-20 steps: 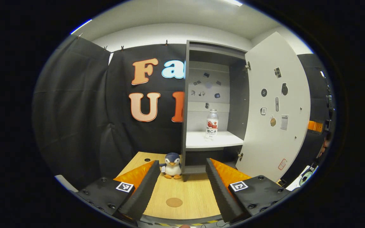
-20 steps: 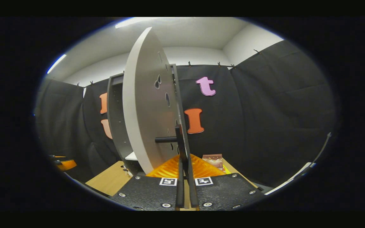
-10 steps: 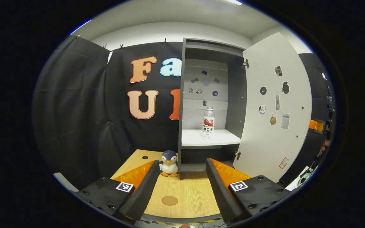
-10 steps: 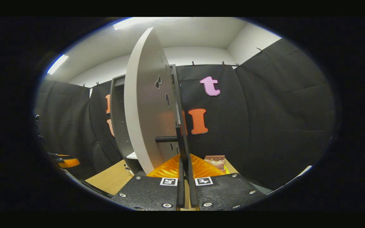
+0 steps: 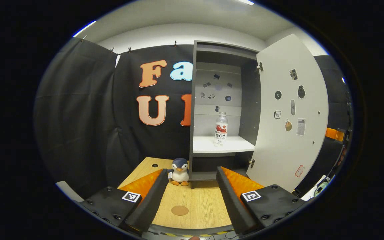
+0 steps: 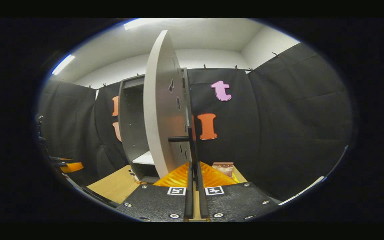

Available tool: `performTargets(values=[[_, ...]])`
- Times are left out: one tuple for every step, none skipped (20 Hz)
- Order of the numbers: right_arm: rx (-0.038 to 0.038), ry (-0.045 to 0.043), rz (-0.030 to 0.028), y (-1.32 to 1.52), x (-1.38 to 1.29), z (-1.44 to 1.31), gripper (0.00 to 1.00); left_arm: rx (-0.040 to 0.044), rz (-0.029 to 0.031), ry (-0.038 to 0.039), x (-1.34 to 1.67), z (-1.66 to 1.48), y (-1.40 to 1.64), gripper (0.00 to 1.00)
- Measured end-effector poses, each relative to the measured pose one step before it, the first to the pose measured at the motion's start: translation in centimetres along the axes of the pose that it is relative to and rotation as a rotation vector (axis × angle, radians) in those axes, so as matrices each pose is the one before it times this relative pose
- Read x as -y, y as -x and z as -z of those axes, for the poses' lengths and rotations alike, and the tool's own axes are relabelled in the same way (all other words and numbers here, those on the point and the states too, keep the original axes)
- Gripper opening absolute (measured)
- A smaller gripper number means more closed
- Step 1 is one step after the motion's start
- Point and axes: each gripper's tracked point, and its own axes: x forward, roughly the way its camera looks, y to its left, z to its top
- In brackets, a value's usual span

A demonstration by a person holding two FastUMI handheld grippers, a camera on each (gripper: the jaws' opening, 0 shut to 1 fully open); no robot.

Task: Open the cabinet door with the right hand, grasp the bottle in the cabinet with the left hand and place it on the coaster, then close the cabinet door with the right hand.

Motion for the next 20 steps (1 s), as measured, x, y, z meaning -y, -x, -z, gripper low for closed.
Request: performTargets(values=[[0.01057, 0.00477, 0.00302, 0.871, -0.064, -0.429, 0.07, 0.00534, 0.00505, 0.00062, 0.243, -0.155, -0.037, 0.96], [0.00211, 0.00921, 0.01078, 0.948, 0.146, -0.058, 0.07, 0.00267, 0.0062, -0.00116, 0.368, -0.153, -0.186, 0.94], [0.00053, 0.001, 0.00114, 0.932, -0.05, -0.117, 0.07, 0.00313, 0.0009, -0.00347, 0.171, -0.082, -0.095, 0.94], [0.01104, -0.01174, -0.01293, 0.83, -0.89, -0.404, 0.0, 0.00593, 0.00115, -0.00274, 0.177, -0.202, -0.084, 0.94], [0.01179, -0.01493, -0.01277, 0.814, -0.845, -0.393, 0.0, 0.00378, 0.0025, -0.00206, 0.327, -0.176, -0.287, 0.96], [0.00457, -0.00975, -0.00872, 0.841, -0.621, 0.012, 0.06, 0.00621, 0.00073, -0.0041, 0.214, -0.28, -0.235, 0.94], [-0.00177, -0.00614, -0.01092, 0.862, -0.639, 0.221, 0.07, 0.00815, 0.00582, -0.0036, 0.41, -0.256, -0.353, 0.94], [-0.00034, -0.00287, -0.01344, 0.605, -1.195, 0.243, 0.06, 0.00637, 0.0082, -0.00784, 0.419, -0.228, -0.627, 0.96], [-0.00108, 0.00003, -0.00644, 0.563, -0.989, 0.284, 0.14, 0.00803, 0.00688, -0.00838, 0.346, -0.178, -0.639, 0.94], [0.00518, 0.00263, -0.00444, 0.48, -0.913, 0.016, 0.1, 0.00741, 0.00684, -0.00788, 0.276, -0.195, -0.999, 0.94], [0.00652, -0.00303, 0.00342, 0.302, -0.736, 0.0, 0.05, 0.0079, 0.01269, 0.00187, 0.381, -0.009, -1.077, 0.94], [0.00586, -0.00341, -0.00037, 0.239, -0.792, -0.005, 0.0, 0.01302, 0.01467, 0.00315, 0.449, -0.339, -1.483, 0.95], [0.00991, -0.00679, 0.01624, 0.155, -0.446, -0.009, 0.16, 0.00706, 0.0096, 0.00475, 0.269, -0.2, -1.473, 0.95], [0.00578, 0.00248, 0.00833, -0.429, -0.442, 0.123, 0.01, 0.00874, 0.01914, 0.00473, 0.511, -0.206, -1.918, 0.93], [0.01142, 0.00635, 0.00805, -0.378, -0.704, 0.193, 0.12, -0.00137, 0.01585, 0.00167, 0.408, -0.113, -2.225, 0.96], [0.00185, 0.00467, 0.01046, -0.143, -0.543, -0.128, 0.29, 0.00417, 0.02477, 0.00227, 0.611, -0.119, -2.008, 0.96], [-0.00507, 0.00511, 0.00368, -0.407, -0.698, 0.461, 0.41, 0.00795, 0.01373, -0.00145, 0.396, -0.206, -1.85, 0.95], [-0.01144, 0.00671, 0.00738, -0.701, -0.511, 0.674, 0.57, 0.01282, 0.02227, -0.00118, 0.455, -0.344, -2.149, 0.92], [-0.01707, 0.00419, 0.02221, -0.634, -0.148, 0.774, 0.7, 0.00926, 0.01771, -0.00396, 0.388, -0.197, -2.429, 0.95], [-0.01634, 0.00114, 0.02364, -0.962, 0.13, 0.554, 0.75, 0.00139, 0.01957, -0.00359, 0.521, 0.126, -2.06, 0.96]])
